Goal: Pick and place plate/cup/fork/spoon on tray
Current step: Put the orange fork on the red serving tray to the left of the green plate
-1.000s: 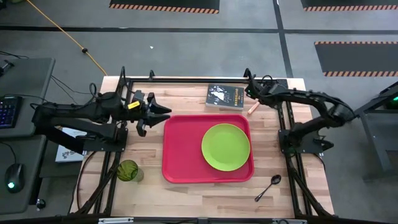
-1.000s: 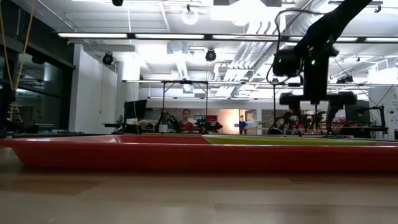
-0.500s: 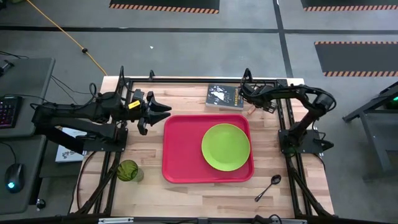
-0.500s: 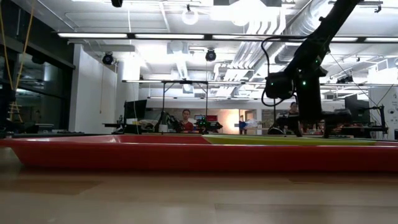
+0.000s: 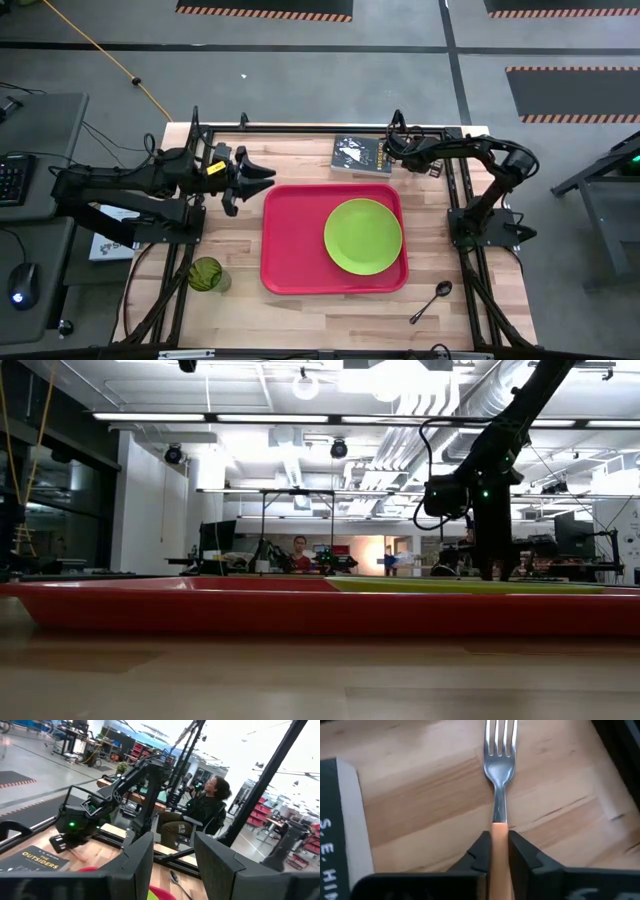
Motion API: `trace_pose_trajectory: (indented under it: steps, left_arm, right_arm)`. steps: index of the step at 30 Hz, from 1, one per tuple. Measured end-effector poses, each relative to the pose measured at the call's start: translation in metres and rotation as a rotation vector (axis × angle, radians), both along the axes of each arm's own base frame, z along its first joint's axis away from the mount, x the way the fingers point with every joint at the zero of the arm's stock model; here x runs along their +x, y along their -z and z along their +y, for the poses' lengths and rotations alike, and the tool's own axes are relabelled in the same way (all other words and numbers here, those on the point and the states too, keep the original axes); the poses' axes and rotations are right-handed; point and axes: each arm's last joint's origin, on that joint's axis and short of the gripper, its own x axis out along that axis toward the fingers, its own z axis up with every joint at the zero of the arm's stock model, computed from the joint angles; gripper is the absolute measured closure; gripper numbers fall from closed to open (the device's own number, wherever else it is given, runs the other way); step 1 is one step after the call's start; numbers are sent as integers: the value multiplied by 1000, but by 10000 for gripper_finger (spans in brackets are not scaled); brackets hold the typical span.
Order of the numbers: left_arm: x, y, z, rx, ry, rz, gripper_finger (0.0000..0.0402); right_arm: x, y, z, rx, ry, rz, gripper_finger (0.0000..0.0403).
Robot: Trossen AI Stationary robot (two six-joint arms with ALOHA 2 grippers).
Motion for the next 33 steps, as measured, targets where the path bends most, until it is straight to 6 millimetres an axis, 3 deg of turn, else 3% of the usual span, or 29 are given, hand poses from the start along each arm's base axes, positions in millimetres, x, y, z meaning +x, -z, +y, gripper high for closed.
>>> trace_pose_trajectory:
  steps: [5,11,20,26,33]
  left_arm:
    - [0,0,1,-4,-48,-1,270]
    - [0,0,2,-7,-79,-1,270]
    - [1,1,2,14,-81,7,270]
    - [4,3,2,22,-83,23,270]
    - [6,4,4,18,-130,27,270]
  right_arm:
    - [-8,-14,7,39,-87,33,371]
    - [-17,-52,16,-53,-193,31,387]
    - [-25,-106,54,-210,-300,-150,387]
    - [-20,-125,83,-273,-372,-315,387]
    - [3,-132,109,-296,-492,-491,387]
